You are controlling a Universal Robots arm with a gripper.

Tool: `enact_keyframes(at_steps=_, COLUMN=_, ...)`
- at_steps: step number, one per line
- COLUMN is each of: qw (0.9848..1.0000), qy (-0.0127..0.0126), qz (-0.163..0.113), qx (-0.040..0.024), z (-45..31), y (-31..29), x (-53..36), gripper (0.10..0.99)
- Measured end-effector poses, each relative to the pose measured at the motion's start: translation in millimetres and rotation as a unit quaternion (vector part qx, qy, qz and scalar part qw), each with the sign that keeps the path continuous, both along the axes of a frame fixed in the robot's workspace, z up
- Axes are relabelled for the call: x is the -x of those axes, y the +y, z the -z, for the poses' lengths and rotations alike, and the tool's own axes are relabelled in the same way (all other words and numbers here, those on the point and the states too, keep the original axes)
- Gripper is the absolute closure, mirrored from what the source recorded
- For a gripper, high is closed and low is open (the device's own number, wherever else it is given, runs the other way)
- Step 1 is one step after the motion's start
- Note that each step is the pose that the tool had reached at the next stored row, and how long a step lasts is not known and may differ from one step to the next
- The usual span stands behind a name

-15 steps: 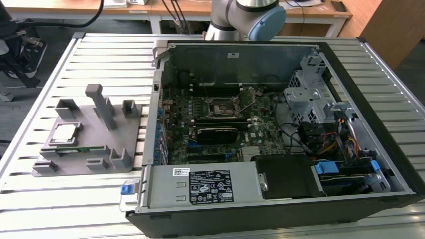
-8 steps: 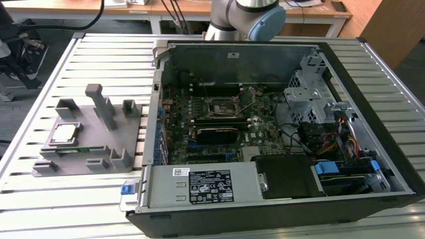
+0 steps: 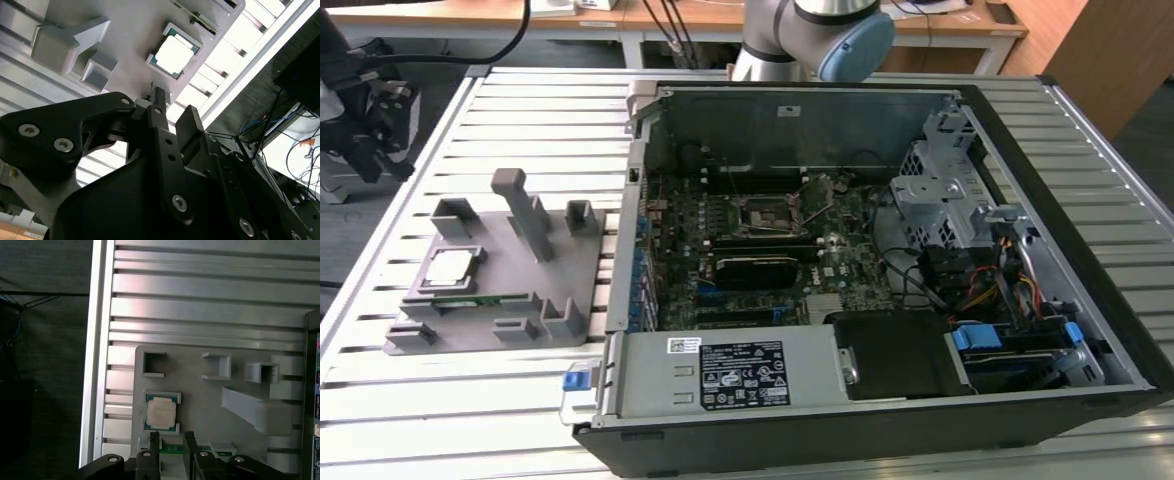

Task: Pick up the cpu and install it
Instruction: 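Pick up the cpu and move it towards the insertion slot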

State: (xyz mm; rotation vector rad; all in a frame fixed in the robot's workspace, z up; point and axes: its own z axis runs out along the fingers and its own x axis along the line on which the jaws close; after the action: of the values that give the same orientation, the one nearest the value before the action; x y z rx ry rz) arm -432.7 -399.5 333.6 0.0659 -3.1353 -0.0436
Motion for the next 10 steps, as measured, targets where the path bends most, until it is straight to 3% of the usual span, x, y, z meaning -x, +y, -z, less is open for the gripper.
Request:
enact_keyframes(at_steps=2, qw=1.0, qy=0.0001, qz=0.0, qx=0.0002, z=1.0, y=-0.4, x=0.3, gripper=0.678)
enact_keyframes(at_steps=4, qw=1.0, qy=0.0, qz=0.0, qx=0.0001, z=2.3, y=-1.4, x=0.7, gripper=0.678)
enact_keyframes(at_steps=5, qw=1.0, qy=0.0, qz=0.0, qx=0.0001, z=3.2, y=-1.6, x=0.9, gripper=0.616)
enact_keyframes(at_steps=10, qw=1.0, qy=0.0001, qz=0.0, qx=0.0002, z=7.2, y=-2.7, x=2.1, gripper=0.616)
